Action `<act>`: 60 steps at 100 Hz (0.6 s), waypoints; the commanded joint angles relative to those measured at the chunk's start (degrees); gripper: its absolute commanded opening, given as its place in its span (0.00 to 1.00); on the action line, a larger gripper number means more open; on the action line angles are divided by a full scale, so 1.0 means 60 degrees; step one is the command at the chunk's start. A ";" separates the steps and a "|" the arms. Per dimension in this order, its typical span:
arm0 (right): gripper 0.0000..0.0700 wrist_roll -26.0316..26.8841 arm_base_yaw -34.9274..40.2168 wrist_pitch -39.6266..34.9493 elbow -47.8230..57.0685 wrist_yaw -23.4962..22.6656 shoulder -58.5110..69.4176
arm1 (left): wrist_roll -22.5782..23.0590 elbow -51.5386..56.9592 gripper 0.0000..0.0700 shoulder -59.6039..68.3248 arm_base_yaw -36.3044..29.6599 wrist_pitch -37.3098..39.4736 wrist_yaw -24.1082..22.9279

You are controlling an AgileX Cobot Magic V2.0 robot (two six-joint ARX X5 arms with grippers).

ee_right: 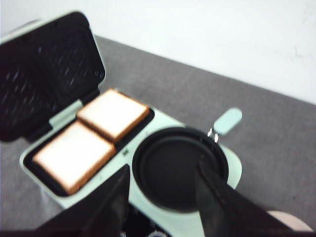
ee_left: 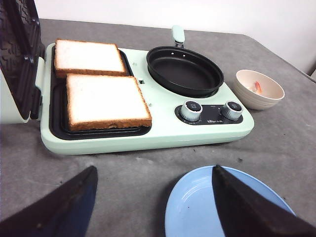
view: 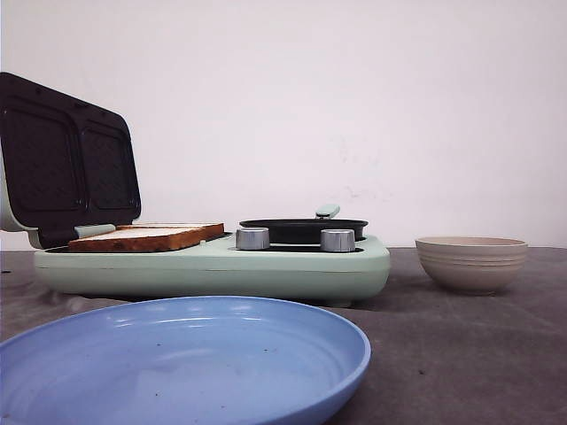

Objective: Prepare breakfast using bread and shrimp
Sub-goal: 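Raise the right gripper away from the sandwich maker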

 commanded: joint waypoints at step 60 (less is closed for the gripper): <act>0.29 0.0262 0.0058 0.1501 -0.6309 -0.0091 -0.6051 | 0.0120 0.0000 0.56 0.0018 -0.0018 0.0157 -0.0240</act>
